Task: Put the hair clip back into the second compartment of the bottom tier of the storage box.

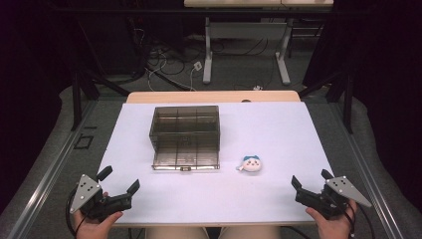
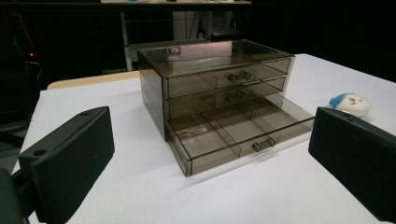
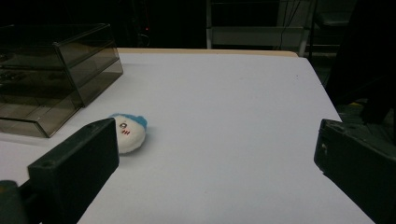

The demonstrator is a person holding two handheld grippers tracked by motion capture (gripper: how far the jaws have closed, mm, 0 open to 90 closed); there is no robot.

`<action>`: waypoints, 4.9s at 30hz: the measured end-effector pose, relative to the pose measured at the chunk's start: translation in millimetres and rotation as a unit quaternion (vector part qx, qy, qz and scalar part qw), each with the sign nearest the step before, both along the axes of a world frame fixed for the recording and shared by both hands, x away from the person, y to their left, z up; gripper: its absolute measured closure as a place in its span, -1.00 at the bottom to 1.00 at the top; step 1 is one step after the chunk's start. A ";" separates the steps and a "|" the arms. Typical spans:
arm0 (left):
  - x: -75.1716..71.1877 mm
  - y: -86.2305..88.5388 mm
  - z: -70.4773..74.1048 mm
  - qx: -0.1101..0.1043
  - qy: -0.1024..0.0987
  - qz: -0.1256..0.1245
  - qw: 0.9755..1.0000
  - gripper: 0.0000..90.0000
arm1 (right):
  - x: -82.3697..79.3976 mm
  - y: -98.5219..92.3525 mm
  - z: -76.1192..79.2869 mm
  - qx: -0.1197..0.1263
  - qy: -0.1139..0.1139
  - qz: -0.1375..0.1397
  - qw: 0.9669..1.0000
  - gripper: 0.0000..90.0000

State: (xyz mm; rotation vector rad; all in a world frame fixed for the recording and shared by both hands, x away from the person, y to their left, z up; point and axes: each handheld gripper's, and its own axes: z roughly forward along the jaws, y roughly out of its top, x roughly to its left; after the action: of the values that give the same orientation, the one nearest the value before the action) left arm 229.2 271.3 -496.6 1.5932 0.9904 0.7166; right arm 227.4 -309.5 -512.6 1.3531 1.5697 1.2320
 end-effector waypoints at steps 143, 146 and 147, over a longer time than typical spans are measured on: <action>151.8 -292.4 28.1 0.312 0.116 -0.256 0.907 -0.66 | 5.2 3.5 -8.1 -0.015 0.023 0.013 1.000 -1.00; 153.7 -296.1 25.9 0.321 0.117 -0.259 0.903 -0.66 | 5.5 3.7 -8.3 -0.014 0.022 0.013 1.000 -1.00; 154.0 -297.5 25.2 0.323 0.121 -0.258 0.902 -0.66 | 5.5 4.0 -8.3 -0.014 0.022 0.013 1.000 -1.00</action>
State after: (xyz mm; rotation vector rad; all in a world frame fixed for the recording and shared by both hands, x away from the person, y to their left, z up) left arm 383.2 -26.1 -471.4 2.4512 0.4526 0.4967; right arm 233.0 -305.6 -520.9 1.3544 1.6339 1.1990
